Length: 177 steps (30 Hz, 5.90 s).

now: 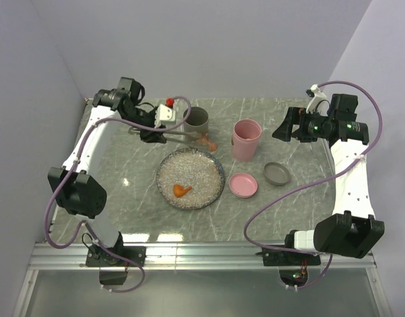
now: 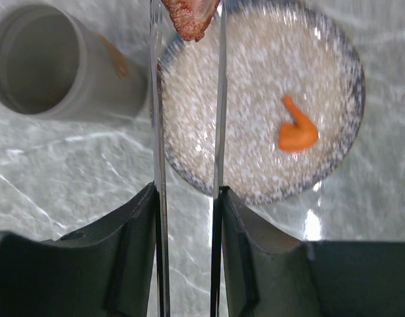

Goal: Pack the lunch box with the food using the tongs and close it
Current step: Pick up the fake food from the plate, then place the fake food in the packing box, then pick up the fake food from the plate.

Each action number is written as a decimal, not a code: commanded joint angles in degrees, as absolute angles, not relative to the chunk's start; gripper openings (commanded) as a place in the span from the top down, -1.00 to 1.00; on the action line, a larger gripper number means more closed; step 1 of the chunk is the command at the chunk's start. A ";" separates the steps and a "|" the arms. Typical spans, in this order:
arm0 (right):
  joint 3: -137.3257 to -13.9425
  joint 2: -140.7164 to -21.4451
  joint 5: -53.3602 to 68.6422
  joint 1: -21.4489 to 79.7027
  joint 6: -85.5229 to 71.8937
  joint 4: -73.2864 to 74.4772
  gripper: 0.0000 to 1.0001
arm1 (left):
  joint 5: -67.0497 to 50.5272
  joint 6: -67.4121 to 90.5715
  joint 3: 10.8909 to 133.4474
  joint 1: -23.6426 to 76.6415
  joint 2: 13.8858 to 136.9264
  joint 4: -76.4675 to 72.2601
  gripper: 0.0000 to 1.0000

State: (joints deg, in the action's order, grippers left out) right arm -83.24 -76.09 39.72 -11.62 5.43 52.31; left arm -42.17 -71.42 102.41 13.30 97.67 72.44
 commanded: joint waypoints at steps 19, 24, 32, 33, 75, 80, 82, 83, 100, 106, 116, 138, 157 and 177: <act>-84.37 -76.11 39.82 -11.34 5.98 52.47 -0.99 | -45.88 -44.21 109.95 8.17 104.59 53.09 0.69; -84.20 -76.20 39.81 -11.34 5.89 52.30 -0.99 | -43.95 -43.86 109.60 7.82 105.90 51.94 0.69; -84.37 -76.11 39.29 -11.42 5.89 52.38 -1.00 | -42.36 -42.89 108.99 7.38 106.70 50.45 0.43; -84.29 -76.20 39.20 -11.34 5.80 52.30 -0.99 | -42.28 -42.63 108.72 7.30 106.61 50.19 0.35; -84.29 -74.36 39.73 -11.34 5.45 52.56 -0.99 | -43.17 -60.03 82.47 3.95 80.08 72.78 -0.15; -84.02 -74.09 39.29 -11.34 5.71 52.73 -0.99 | -35.35 -52.06 74.37 9.03 74.90 67.94 -0.13; -83.94 -74.09 39.20 -11.34 5.71 52.74 -0.99 | -30.36 -48.71 71.55 11.50 73.66 65.66 -0.14; -83.94 -74.18 39.29 -11.34 5.71 52.73 -0.99 | -29.28 -46.43 71.02 13.95 73.04 65.57 -0.13; -83.58 -74.00 39.20 -11.34 6.15 52.82 -0.99 | -15.38 -27.69 72.68 27.42 77.96 65.39 0.07; -83.32 -73.83 39.11 -11.34 6.24 52.73 -0.99 | -14.24 -25.76 73.56 30.23 79.54 64.60 0.08; -83.50 -73.74 39.20 -11.34 6.33 52.91 -0.99 | -13.45 -24.43 74.53 32.34 82.26 63.02 0.05; -83.32 -73.74 39.02 -11.43 6.59 52.91 -0.99 | -10.99 -24.08 71.63 34.72 82.97 60.91 0.14; -83.76 -73.92 39.02 -11.34 6.68 53.09 -0.99 | -10.37 -22.94 71.36 36.21 82.88 61.26 0.52; -84.37 -74.18 39.20 -11.34 6.77 53.53 -0.99 | -16.52 -21.09 80.07 35.42 81.47 63.02 0.99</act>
State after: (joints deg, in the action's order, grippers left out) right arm -83.24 -75.85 39.44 -11.60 5.89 53.32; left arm -14.33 -22.55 77.01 35.81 82.98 63.31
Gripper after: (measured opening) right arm 0.996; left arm 0.292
